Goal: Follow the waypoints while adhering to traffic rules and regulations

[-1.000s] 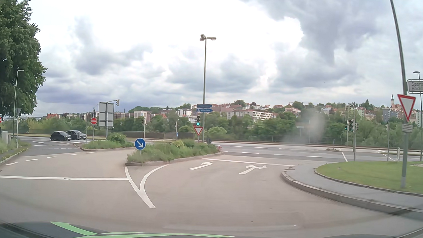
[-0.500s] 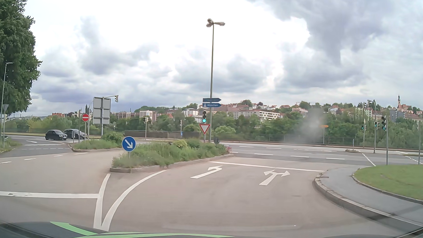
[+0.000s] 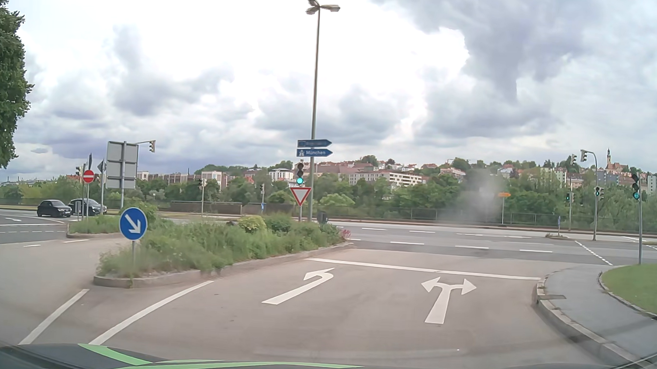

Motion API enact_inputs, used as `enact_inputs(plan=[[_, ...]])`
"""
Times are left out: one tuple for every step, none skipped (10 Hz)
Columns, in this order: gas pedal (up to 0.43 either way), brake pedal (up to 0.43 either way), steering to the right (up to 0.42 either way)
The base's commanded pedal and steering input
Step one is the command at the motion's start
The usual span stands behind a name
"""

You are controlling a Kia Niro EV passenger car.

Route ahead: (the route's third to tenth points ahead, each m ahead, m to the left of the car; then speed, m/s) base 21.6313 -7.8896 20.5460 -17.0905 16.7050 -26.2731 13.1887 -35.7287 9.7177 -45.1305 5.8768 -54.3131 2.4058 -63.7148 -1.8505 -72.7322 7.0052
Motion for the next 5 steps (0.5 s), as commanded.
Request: enact_inputs(plan=[[0.0, 0.0, 0.115], [0.0, 0.0, 0.127], [0.0, 0.0, 0.145], [0.0, 0.0, 0.16], [0.0, 0.0, 0.174]])
